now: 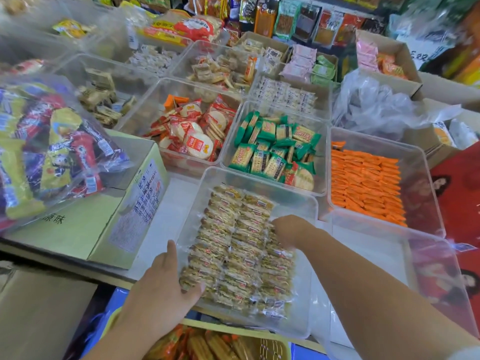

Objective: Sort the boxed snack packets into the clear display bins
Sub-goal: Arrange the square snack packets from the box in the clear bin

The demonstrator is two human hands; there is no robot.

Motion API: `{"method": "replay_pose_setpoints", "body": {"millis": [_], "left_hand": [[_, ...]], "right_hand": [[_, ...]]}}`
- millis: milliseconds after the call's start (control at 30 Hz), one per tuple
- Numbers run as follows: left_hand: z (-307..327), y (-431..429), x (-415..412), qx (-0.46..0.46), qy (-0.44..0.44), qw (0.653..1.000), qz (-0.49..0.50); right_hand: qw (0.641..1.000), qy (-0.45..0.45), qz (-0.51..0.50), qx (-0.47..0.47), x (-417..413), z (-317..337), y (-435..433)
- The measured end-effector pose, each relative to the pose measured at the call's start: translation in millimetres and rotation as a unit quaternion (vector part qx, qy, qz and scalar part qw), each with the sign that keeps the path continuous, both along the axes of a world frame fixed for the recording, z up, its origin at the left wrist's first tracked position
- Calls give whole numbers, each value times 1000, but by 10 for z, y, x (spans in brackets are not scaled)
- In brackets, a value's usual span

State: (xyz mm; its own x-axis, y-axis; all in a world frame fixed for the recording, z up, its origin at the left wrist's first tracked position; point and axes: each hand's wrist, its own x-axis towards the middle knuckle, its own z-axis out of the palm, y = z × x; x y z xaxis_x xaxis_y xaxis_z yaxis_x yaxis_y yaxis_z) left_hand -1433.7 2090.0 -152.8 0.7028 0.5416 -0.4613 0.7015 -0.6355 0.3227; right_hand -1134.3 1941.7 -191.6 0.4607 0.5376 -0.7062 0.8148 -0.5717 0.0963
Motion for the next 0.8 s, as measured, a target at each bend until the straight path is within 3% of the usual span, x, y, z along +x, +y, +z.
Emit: {"method": "replay_pose_setpoints", "body": {"millis": [233, 467, 667, 800], "left_hand": [[-24, 10, -3, 0, -11, 1000, 1], [-3, -4, 6, 5, -6, 1000, 0], [153, -43, -17, -17, -17, 1000, 12], [383, -140, -244, 2, -108, 994, 9]], "right_hand": [[998, 27, 38, -44, 187, -165, 18], [999, 26, -19, -20, 84, -35, 20], [982, -40, -121, 137, -441, 410, -156], [938, -53, -187, 288, -992, 724, -211]]}}
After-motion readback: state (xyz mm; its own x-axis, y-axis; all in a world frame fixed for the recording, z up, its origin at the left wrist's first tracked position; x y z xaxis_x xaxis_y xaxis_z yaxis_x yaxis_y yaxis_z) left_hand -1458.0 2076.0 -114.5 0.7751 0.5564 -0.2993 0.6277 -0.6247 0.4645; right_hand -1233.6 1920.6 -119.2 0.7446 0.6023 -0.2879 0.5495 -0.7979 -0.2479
